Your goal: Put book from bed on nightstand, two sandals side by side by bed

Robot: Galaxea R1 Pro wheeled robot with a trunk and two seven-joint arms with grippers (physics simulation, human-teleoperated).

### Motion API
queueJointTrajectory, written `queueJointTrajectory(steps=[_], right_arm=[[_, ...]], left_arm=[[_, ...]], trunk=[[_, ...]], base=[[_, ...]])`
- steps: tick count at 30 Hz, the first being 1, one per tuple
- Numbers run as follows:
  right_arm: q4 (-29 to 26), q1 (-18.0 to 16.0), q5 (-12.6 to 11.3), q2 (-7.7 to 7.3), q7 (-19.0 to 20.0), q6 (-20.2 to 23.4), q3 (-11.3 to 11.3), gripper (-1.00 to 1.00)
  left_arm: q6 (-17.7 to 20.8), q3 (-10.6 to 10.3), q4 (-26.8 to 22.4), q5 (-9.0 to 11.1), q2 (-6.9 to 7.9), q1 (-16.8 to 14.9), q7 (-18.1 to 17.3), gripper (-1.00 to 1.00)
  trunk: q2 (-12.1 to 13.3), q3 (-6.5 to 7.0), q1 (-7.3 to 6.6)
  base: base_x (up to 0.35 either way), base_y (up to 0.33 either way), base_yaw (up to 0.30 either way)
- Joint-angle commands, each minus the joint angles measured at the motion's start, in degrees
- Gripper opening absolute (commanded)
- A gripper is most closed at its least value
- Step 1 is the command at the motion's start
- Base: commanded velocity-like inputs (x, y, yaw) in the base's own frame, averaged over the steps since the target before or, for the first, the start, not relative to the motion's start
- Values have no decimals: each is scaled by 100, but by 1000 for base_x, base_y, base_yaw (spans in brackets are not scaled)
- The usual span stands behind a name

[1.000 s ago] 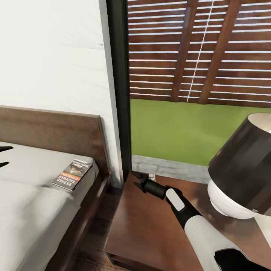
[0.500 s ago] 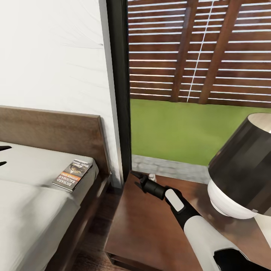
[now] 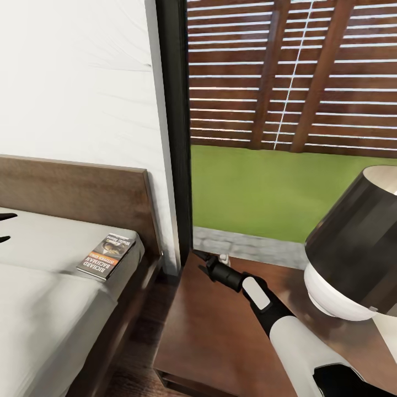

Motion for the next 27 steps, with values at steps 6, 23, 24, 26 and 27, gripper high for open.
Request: queueJointTrajectory(steps=[6, 23, 24, 26, 27], right_arm=[[1, -3, -39, -2, -3, 21, -12, 100], [-5, -3, -39, -2, 6, 19, 1, 100], [-5, -3, -40, -2, 6, 19, 2, 100], [-6, -3, -39, -2, 6, 19, 4, 100], [-7, -3, -38, -2, 7, 19, 5, 100]], left_arm=[[-4, -46, 1, -13, -6, -12, -55, 100], [-4, -41, -2, -16, -5, -12, -55, 100], [-4, -40, -2, -17, -5, -12, -55, 100], [-4, -40, -2, -18, -5, -12, -55, 100], [-4, -40, -2, -19, -5, -12, -55, 100]], trunk=[[-2, -5, -1], [-2, -5, -1], [-2, -5, -1], [-2, -5, -1], [-2, -5, -1]], base=[[0, 0, 0], [0, 0, 0], [0, 0, 0], [0, 0, 0], [0, 0, 0]])
